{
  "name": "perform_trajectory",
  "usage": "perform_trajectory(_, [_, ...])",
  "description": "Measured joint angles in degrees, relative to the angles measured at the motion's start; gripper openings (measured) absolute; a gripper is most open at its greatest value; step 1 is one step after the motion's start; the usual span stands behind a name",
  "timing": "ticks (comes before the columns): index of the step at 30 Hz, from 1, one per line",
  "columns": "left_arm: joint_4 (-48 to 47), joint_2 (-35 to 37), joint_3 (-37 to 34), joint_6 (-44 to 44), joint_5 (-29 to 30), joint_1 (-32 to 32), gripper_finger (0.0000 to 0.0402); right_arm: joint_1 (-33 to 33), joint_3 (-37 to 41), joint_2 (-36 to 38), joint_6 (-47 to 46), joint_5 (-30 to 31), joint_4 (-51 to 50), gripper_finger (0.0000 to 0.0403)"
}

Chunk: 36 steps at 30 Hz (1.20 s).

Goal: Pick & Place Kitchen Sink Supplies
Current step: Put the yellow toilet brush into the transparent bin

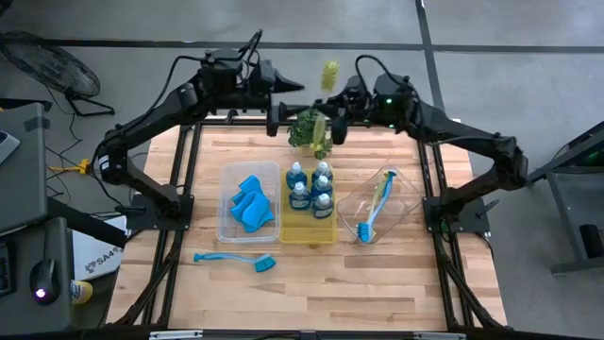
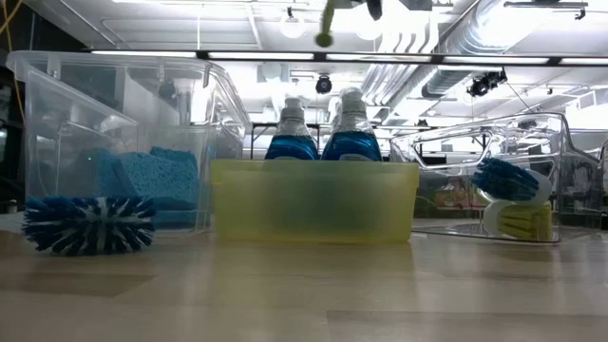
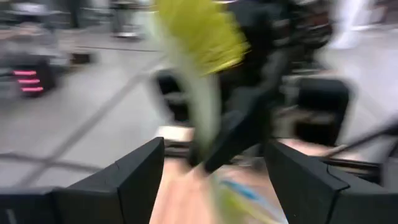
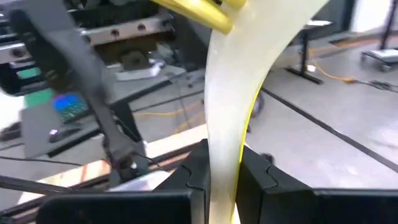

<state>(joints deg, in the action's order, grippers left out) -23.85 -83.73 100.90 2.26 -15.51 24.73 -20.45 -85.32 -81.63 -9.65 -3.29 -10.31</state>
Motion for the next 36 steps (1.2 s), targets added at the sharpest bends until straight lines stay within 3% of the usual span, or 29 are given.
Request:
perform_trajectory(4, [-5.36, 2.51, 0.02, 0.77, 9.38, 0.04, 0.0272, -0.99, 0.00, 3.89, 0.00, 2.64, -8.09, 0.0032])
perform_trajectory(9, [-12.37, 5.25, 0.02, -1.13, 13.75, 0.00, 0.0272, -0.96, 0.00, 9.26, 1.02, 4.50, -19.73, 0.0032])
perform_trajectory(16, [-22.02, 5.78, -0.09, -8.77, 15.68, 0.00, 0.0272, -0.98, 0.00, 15.47, 7.76, 3.77, -37.77, 0.0032])
perform_trajectory(23, [-23.34, 5.69, -3.87, -13.71, 15.98, -3.93, 0.0272, -0.92, -0.02, 17.10, 21.01, -1.20, -53.76, 0.0032])
perform_trajectory(36, [-23.43, 7.50, -4.44, -16.71, 24.13, -13.24, 0.0272, 0.28, -0.02, 14.62, 44.03, -0.51, -66.17, 0.0032])
